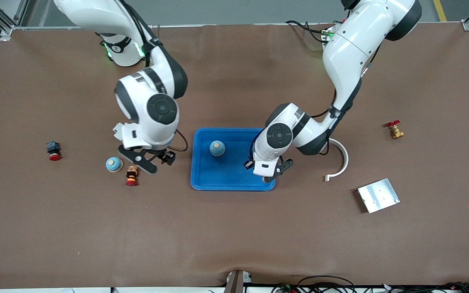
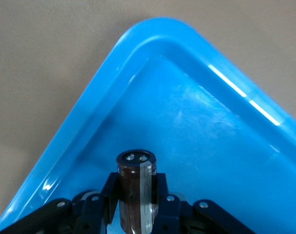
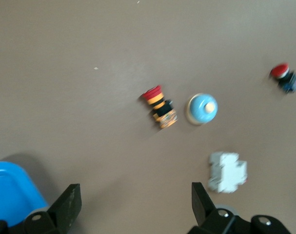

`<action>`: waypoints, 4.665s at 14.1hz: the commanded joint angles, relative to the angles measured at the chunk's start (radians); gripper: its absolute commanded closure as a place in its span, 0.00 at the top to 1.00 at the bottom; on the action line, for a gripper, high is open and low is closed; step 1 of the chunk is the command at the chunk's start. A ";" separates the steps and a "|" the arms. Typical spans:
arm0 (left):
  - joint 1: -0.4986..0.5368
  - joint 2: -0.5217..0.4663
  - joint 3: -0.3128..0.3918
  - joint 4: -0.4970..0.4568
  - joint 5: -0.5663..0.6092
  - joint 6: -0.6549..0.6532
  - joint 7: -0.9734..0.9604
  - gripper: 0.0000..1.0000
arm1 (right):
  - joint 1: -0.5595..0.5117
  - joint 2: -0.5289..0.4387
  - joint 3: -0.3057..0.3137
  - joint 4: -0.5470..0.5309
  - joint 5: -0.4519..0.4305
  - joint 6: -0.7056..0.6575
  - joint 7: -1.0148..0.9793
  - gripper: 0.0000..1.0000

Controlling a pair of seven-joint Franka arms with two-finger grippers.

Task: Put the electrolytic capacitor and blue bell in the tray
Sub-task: 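Lower the capacitor into the tray while the right gripper reaches the bell, then return the left arm to rest while the right gripper grasps the bell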

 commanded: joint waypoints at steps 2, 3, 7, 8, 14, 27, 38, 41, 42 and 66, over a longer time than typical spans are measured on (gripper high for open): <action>-0.045 0.029 0.050 0.030 -0.008 0.011 -0.016 0.11 | -0.094 -0.070 0.025 -0.054 0.019 -0.006 -0.149 1.00; -0.048 0.032 0.051 0.030 -0.008 0.014 -0.016 0.15 | -0.106 -0.076 0.020 -0.060 0.060 -0.006 -0.200 1.00; -0.046 0.031 0.051 0.030 -0.008 0.016 -0.016 0.54 | -0.181 -0.119 0.022 -0.102 0.095 0.030 -0.344 1.00; -0.046 0.031 0.051 0.030 -0.008 0.014 -0.016 0.67 | -0.197 -0.131 0.022 -0.129 0.095 0.073 -0.384 1.00; -0.046 0.000 0.051 0.032 -0.006 0.008 -0.016 1.00 | -0.312 -0.146 0.019 -0.207 0.160 0.248 -0.548 1.00; 0.070 -0.329 0.042 0.006 0.023 -0.542 0.274 1.00 | -0.448 -0.131 0.017 -0.562 0.157 0.762 -0.621 1.00; 0.502 -0.705 0.030 -0.259 -0.075 -0.628 1.011 1.00 | -0.481 -0.040 0.016 -0.651 0.152 0.981 -0.621 1.00; 0.615 -0.741 0.030 -0.313 -0.085 -0.628 1.205 1.00 | -0.481 -0.027 0.017 -0.651 0.152 0.997 -0.619 1.00; 0.632 -0.741 0.030 -0.316 -0.085 -0.627 1.233 1.00 | -0.481 -0.021 0.016 -0.651 0.152 0.995 -0.619 1.00; 0.320 -0.854 0.356 -0.451 -0.151 -0.414 1.242 1.00 | -0.502 0.029 0.014 -0.651 0.140 0.995 -0.619 0.78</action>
